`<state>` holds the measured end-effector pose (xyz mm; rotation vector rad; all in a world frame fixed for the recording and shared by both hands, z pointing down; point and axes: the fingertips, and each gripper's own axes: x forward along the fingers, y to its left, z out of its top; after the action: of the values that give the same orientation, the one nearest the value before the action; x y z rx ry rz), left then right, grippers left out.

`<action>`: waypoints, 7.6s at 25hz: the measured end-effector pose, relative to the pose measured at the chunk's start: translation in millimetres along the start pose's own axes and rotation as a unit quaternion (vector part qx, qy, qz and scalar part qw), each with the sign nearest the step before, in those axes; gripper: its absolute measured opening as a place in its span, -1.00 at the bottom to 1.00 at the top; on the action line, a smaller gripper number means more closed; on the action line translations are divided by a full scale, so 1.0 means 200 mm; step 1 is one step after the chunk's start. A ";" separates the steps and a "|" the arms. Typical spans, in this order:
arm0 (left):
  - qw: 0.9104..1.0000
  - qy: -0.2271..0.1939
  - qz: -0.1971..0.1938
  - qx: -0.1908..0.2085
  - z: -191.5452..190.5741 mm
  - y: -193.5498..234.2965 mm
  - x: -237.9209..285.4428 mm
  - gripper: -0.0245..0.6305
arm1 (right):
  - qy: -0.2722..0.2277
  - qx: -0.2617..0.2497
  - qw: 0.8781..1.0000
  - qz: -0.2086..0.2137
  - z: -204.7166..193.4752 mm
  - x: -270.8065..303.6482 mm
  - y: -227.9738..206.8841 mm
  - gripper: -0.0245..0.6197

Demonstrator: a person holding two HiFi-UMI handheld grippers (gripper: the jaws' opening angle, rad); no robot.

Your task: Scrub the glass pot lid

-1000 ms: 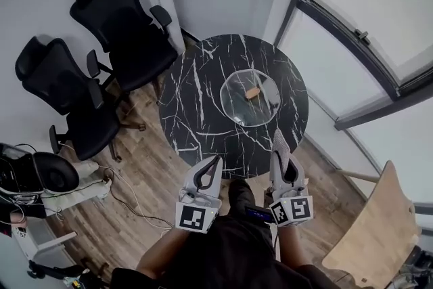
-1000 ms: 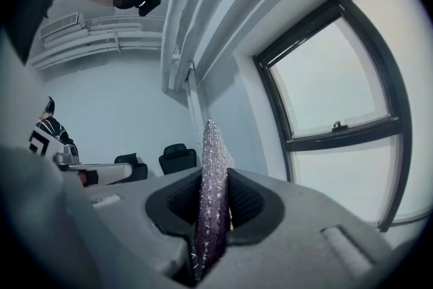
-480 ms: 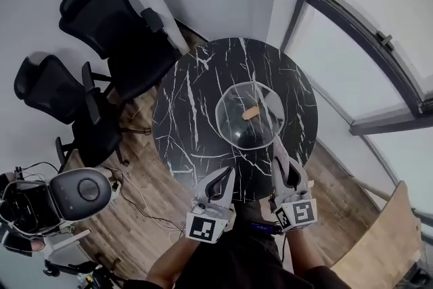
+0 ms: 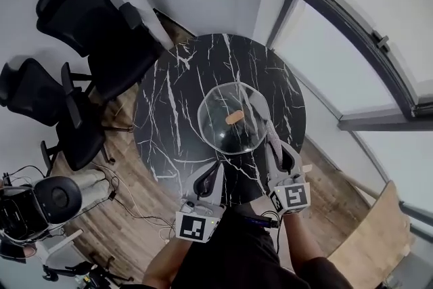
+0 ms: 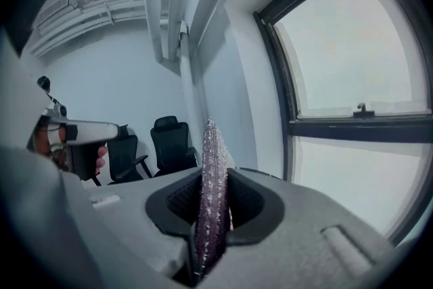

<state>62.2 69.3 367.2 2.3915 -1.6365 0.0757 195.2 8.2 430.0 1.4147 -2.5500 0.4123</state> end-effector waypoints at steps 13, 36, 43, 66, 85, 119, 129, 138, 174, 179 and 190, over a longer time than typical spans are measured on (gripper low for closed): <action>0.999 0.024 -0.040 -0.008 -0.11 0.29 0.10 -0.92 | 0.090 -0.110 0.990 -0.016 -0.40 0.48 -0.20 -0.70; 0.996 0.045 -0.082 -0.003 -0.25 0.35 0.25 -0.92 | 0.239 -0.196 0.948 0.072 -0.95 0.84 -0.32 -0.70; 0.996 0.052 -0.076 0.011 -0.25 0.34 0.27 -0.92 | 0.232 -0.213 0.946 0.071 -0.99 0.79 -0.28 -0.70; 0.999 0.023 -0.032 -0.010 -0.19 0.53 0.18 -0.92 | 0.254 -0.193 0.948 0.008 -1.12 0.57 -0.08 -0.70; 0.999 0.019 -0.047 -0.018 -0.22 0.70 0.04 -0.92 | 0.268 -0.114 0.955 -0.052 -1.18 0.52 0.15 -0.70; 0.995 0.037 -0.090 -0.021 -0.25 1.16 -0.08 -0.92 | 0.314 -0.107 0.943 -0.038 -1.27 0.89 0.81 -0.70; 0.995 0.043 -0.094 -0.016 -0.23 1.24 -0.13 -0.92 | 0.353 -0.089 0.930 0.045 -1.40 0.96 1.14 -0.70; 0.992 0.057 -0.107 -0.019 -0.25 1.24 -0.11 -0.92 | 0.326 -0.013 0.935 0.138 -1.28 0.93 1.33 -0.70; 0.984 -0.009 -0.171 0.045 0.10 0.55 0.07 -0.92 | -0.059 0.083 0.983 -0.156 -0.11 0.20 0.64 -0.70; 0.974 0.011 -0.219 0.053 0.07 0.58 0.17 -0.92 | -0.033 0.105 0.972 -0.210 -0.21 0.22 0.47 -0.70; 0.963 0.049 -0.260 0.045 -0.12 0.68 0.39 -0.92 | 0.040 0.165 0.942 -0.290 -0.56 0.33 0.11 -0.70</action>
<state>-32.3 -43.7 427.9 2.7524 -0.9390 0.1721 144.8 4.1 553.0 2.1146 -1.9226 0.7866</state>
